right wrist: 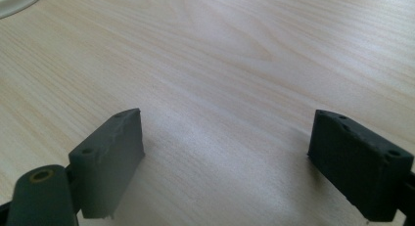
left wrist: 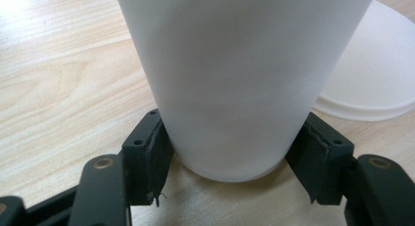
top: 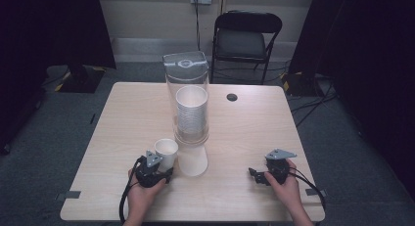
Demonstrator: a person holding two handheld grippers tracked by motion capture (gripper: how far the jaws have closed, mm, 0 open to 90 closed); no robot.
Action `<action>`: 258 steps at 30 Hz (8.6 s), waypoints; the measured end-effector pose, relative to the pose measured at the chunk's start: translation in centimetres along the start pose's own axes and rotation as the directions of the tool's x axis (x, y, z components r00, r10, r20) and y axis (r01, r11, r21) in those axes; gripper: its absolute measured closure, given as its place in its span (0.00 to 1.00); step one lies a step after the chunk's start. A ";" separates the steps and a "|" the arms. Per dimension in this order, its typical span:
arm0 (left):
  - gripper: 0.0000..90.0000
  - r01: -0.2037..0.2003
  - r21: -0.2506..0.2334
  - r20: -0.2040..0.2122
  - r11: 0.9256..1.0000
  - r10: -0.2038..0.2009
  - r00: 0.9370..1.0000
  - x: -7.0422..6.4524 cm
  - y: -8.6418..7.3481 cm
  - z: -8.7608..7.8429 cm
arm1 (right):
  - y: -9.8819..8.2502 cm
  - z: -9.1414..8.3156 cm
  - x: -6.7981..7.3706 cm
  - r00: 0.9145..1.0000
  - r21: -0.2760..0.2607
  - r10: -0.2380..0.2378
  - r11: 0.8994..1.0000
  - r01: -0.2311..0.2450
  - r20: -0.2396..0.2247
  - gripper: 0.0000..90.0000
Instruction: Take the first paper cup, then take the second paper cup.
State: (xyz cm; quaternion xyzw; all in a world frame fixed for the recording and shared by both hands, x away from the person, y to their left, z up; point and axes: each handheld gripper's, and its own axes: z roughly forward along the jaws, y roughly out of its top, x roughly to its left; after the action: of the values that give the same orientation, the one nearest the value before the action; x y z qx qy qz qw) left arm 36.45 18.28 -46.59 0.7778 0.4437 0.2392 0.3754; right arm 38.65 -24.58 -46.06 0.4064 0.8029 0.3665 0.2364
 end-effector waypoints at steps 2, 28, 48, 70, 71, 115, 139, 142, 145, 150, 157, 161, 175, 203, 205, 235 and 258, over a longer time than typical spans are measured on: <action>0.40 -0.007 -0.007 0.008 1.000 0.007 1.000 0.2 -0.1 0.0 | 0.0 0.0 0.0 1.000 0.000 0.000 1.000 0.000 0.002 0.14; 0.40 -0.080 -0.035 0.098 0.996 0.083 0.992 1.4 -0.9 -0.5 | 0.0 -0.4 0.6 0.998 -0.031 -0.056 0.998 0.055 -0.034 0.16; 0.40 -0.178 -0.065 0.282 0.982 0.189 0.940 -0.4 -1.6 -1.2 | 5.1 -0.1 8.6 0.962 -0.236 -0.029 0.971 -0.037 -0.272 0.38; 0.40 -0.260 -0.066 0.295 0.963 0.267 0.917 -1.3 -1.8 -1.6 | 9.0 1.9 13.9 0.947 -0.209 -0.167 0.972 0.111 -0.273 0.42; 0.40 -0.263 -0.066 0.296 0.962 0.271 0.916 -1.3 -1.8 -1.6 | 9.0 2.0 14.0 0.948 -0.207 -0.167 0.972 0.112 -0.272 0.41; 0.17 -0.240 -0.038 0.255 0.970 0.242 0.936 3.3 -3.7 -3.3 | 12.0 2.3 12.9 0.956 -0.323 -0.147 0.945 0.059 -0.255 0.22; 0.16 -0.221 -0.037 0.262 0.975 0.223 0.939 3.3 -3.8 -3.3 | 14.7 3.3 14.6 0.951 -0.379 -0.188 0.922 0.084 -0.246 0.29; 0.16 -0.221 -0.036 0.262 0.975 0.222 0.939 3.3 -3.8 -3.3 | 14.8 3.4 14.4 0.951 -0.389 -0.202 0.916 0.098 -0.236 0.34; 0.16 -0.221 -0.037 0.262 0.975 0.223 0.939 3.3 -3.8 -3.3 | 14.8 3.4 14.2 0.949 -0.385 -0.197 0.918 0.091 -0.247 0.37; 0.16 -0.221 -0.037 0.262 0.975 0.223 0.939 3.3 -3.8 -3.3 | 14.6 3.5 14.0 0.945 -0.387 -0.196 0.918 0.084 -0.261 0.39; 0.16 -0.222 -0.035 0.260 0.974 0.224 0.939 3.3 -3.8 -3.3 | 14.0 3.7 13.9 0.943 -0.411 -0.184 0.910 0.057 -0.276 0.40; 0.16 -0.222 -0.036 0.260 0.974 0.223 0.940 3.2 -3.8 -3.3 | 13.8 3.8 13.9 0.946 -0.415 -0.185 0.908 0.061 -0.267 0.40; 0.16 -0.222 -0.035 0.260 0.974 0.223 0.940 3.3 -3.8 -3.3 | 13.5 4.0 13.8 0.942 -0.425 -0.180 0.904 0.045 -0.283 0.40; 0.16 -0.219 -0.034 0.260 0.975 0.220 0.940 3.2 -3.8 -3.3 | 13.2 4.3 13.6 0.934 -0.437 -0.187 0.899 0.038 -0.303 0.41; 0.16 -0.219 -0.034 0.260 0.975 0.220 0.940 3.2 -3.8 -3.3 | 13.2 4.4 13.6 0.935 -0.438 -0.188 0.898 0.039 -0.302 0.41; 0.14 -0.229 -0.031 0.268 0.973 0.228 0.936 3.2 -3.8 -3.3 | 6.6 6.3 8.0 0.951 -0.137 -0.172 0.981 0.140 -0.258 0.41; 0.14 -0.225 -0.032 0.268 0.974 0.225 0.937 3.2 -3.8 -3.3 | 4.5 4.6 4.7 0.969 -0.055 -0.134 0.991 0.125 -0.209 0.41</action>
State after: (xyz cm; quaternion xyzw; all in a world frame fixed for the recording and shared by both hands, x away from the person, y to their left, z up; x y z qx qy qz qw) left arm 33.71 23.56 -47.51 0.8485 0.2964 0.1727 0.4029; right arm 41.33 -17.10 -45.77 0.3068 0.8406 0.4080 0.1812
